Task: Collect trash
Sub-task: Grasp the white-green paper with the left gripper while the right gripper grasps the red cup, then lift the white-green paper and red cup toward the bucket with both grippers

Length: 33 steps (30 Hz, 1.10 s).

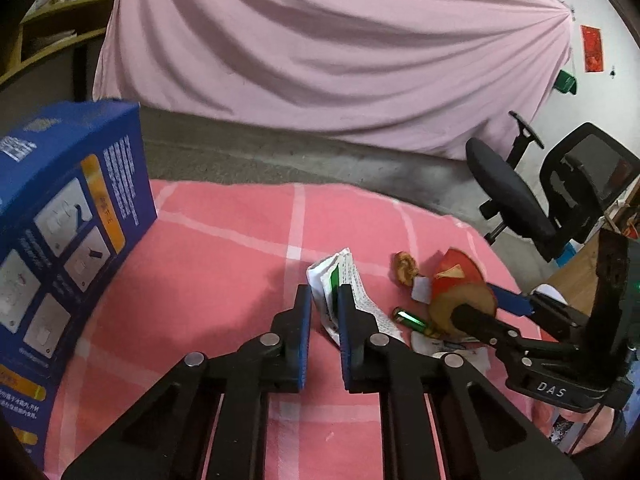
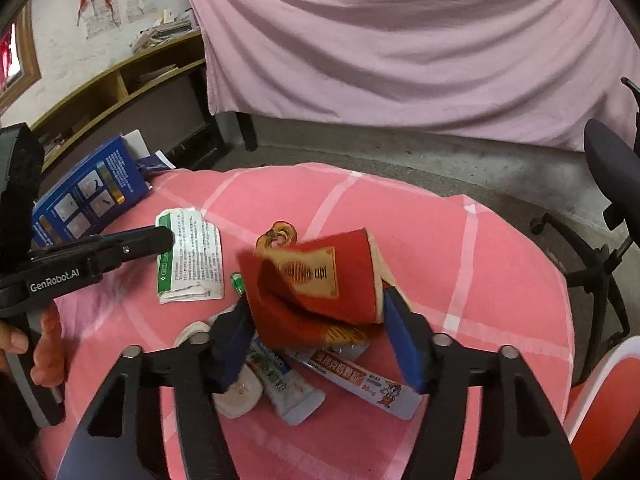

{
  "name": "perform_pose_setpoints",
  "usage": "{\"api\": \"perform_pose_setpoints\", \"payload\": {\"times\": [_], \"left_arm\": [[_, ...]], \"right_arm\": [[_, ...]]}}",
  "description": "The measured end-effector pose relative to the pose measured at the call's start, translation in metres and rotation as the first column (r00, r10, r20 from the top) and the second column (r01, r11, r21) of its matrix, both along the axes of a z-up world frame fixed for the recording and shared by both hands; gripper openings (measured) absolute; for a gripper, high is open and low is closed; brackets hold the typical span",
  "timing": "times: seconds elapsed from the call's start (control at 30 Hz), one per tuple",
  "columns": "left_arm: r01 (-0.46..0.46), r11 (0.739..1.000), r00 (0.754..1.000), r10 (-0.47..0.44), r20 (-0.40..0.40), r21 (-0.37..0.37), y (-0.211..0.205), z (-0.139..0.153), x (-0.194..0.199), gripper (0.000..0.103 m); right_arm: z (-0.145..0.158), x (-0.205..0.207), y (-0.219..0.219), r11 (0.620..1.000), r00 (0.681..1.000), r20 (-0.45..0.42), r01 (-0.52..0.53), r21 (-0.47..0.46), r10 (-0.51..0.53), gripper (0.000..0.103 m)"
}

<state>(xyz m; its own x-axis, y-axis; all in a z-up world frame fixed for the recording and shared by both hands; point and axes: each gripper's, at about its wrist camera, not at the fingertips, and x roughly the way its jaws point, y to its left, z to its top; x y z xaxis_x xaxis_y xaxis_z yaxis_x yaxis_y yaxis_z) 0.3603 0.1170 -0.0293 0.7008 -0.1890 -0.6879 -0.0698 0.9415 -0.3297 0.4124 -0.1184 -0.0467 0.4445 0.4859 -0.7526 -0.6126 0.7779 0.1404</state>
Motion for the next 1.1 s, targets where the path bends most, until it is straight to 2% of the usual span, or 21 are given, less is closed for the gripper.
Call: {"api": "perform_pose_setpoints", "payload": {"times": [0.13,0.33,0.57,0.7,0.9,0.97,1.1], "left_arm": [[-0.005,0.999,0.997,0.001,0.078,0.051,-0.007,0.012,-0.015,0.007],[-0.029,0.992,0.977,0.001,0.212,0.126,-0.024,0.023,-0.046,0.007],[-0.074,0.98,0.922,-0.004,0.388,0.186,-0.048,0.038,-0.082,0.007],[-0.095,0.972,0.877,-0.021,0.479,0.216,-0.067,0.05,-0.096,0.007],[-0.122,0.964,0.789,-0.05,0.613,0.235,-0.098,0.073,-0.113,0.007],[-0.12,0.961,0.761,-0.072,0.645,0.248,-0.11,0.079,-0.118,0.007],[-0.098,0.955,0.707,-0.131,0.695,0.28,-0.139,0.092,-0.128,0.007]], "right_arm": [[0.004,-0.006,-0.008,0.999,1.0,0.007,0.011,0.037,-0.011,0.057],[0.021,-0.028,-0.016,0.996,0.992,0.119,0.03,0.088,-0.041,0.057],[0.045,-0.06,-0.036,0.978,0.944,0.31,0.056,0.2,-0.118,0.057],[0.062,-0.079,-0.055,0.96,0.891,0.414,0.073,0.27,-0.185,0.057],[0.093,-0.107,-0.088,0.928,0.774,0.558,0.103,0.357,-0.3,0.057],[0.102,-0.116,-0.101,0.916,0.731,0.59,0.12,0.382,-0.342,0.057],[0.114,-0.129,-0.127,0.894,0.666,0.625,0.149,0.423,-0.407,0.057]]}}
